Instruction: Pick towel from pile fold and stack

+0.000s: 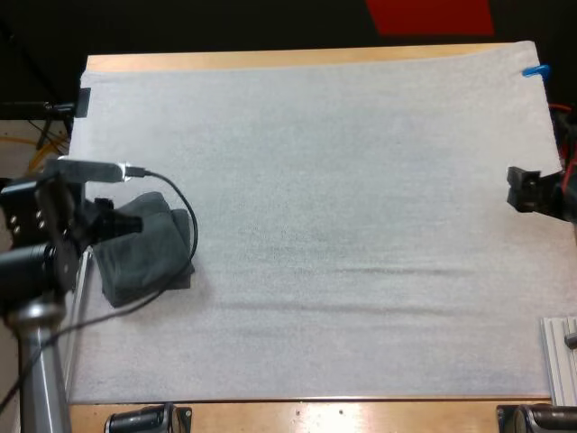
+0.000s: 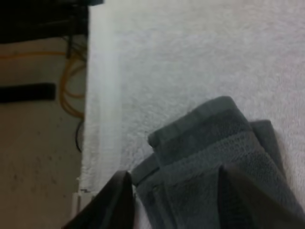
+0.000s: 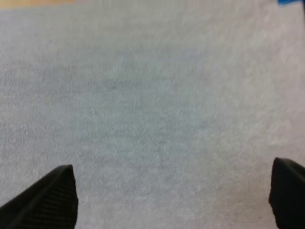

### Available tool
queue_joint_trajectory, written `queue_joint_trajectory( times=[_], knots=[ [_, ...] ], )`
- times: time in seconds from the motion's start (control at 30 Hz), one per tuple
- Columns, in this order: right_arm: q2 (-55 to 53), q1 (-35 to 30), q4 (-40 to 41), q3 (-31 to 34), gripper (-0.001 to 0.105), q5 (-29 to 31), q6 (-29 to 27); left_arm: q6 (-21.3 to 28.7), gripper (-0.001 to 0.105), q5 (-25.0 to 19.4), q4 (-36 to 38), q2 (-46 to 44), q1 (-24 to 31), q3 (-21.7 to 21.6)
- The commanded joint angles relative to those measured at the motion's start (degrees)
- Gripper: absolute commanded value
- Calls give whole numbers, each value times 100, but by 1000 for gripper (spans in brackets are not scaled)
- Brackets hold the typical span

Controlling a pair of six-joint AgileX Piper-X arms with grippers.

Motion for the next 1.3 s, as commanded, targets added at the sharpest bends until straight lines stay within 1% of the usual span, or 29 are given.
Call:
queue_joint_trajectory(
  times=[0.0,0.17,0.23,0.4,0.47,0.53,0.67,0.8,0.87,0.93,1.0,1.1,1.17,1.23,1.27],
  knots=[
    [-162,-23,54,-26,79,-35,-199,50,40,-26,36,-136,-20,-52],
    [-737,-23,358,-26,79,-35,-263,67,40,439,38,-778,-363,-52],
    [-1069,-23,507,-26,79,-21,-263,67,40,624,38,-1034,-627,-52],
    [-1868,-23,681,43,79,-216,-342,22,40,691,139,-1658,-1135,-42],
    [-2211,-23,678,138,79,-290,-355,22,40,691,273,-1906,-1274,-41],
    [-2773,-23,662,317,79,-317,-353,22,40,691,416,-2291,-1390,-18],
    [-3705,-23,651,637,79,-334,-353,22,40,691,545,-2935,-1410,18],
    [-4634,-23,651,1057,79,-446,-312,22,40,691,775,-3654,-1410,194],
    [-5049,-23,651,1222,79,-444,-154,22,40,680,871,-3978,-1410,332],
    [-5491,-23,664,1435,79,-444,192,22,40,680,1066,-4351,-1410,512],
    [-5808,-23,666,1587,79,-444,393,22,40,680,1228,-4638,-1410,636],
    [-5754,-23,820,1628,79,-474,650,22,40,680,1634,-5030,-1410,843],
    [-5727,-23,804,1679,79,-578,653,22,40,680,1862,-5252,-1410,959],
    [-5751,-23,773,1760,79,-566,582,22,40,632,2237,-5480,-1410,1095],
    [-5750,-23,772,1782,79,-566,578,4,40,623,2309,-5544,-1410,1115]
  ],
)
